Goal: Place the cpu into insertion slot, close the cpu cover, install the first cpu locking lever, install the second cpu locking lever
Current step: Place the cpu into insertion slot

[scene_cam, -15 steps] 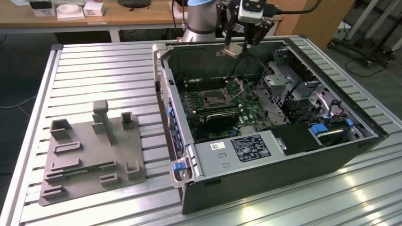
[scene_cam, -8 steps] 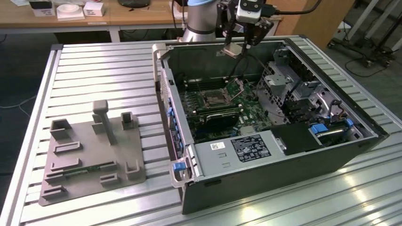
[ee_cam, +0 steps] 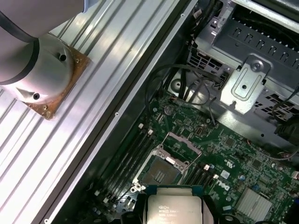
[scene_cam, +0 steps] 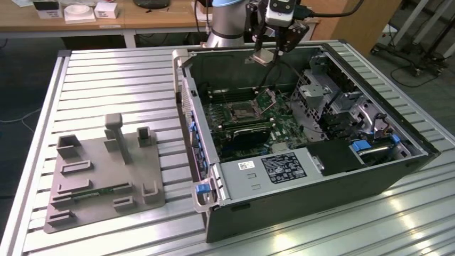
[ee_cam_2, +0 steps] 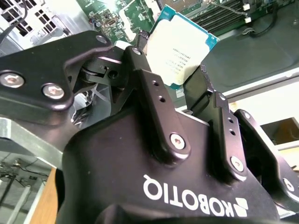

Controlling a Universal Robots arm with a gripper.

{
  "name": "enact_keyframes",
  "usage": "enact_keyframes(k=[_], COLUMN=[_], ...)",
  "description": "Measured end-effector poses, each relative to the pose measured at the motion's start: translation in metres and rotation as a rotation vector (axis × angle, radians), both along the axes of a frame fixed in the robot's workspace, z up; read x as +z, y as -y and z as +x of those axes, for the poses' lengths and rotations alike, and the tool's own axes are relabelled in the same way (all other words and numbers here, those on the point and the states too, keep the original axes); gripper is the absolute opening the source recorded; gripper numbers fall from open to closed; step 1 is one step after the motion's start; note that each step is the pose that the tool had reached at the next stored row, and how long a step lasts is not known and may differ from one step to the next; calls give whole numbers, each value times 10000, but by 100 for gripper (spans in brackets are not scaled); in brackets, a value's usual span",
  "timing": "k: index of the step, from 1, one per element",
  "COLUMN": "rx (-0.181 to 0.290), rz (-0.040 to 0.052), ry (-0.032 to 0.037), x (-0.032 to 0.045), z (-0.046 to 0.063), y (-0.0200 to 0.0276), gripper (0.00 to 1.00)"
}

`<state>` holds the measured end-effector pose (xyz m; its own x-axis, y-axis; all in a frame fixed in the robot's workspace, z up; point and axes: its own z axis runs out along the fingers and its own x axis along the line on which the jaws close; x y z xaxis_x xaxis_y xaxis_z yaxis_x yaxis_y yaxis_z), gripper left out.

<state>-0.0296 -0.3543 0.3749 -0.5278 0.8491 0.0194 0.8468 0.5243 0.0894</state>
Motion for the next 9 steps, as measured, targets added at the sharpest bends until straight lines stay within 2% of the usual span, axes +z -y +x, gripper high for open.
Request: enact_keyframes(k=[5, 9], rx=[-384, -412], rz=[0, -1], ry=[-1, 0], x=[-2, -2], z=[-11, -11], y=[0, 0], gripper=[54, 54])
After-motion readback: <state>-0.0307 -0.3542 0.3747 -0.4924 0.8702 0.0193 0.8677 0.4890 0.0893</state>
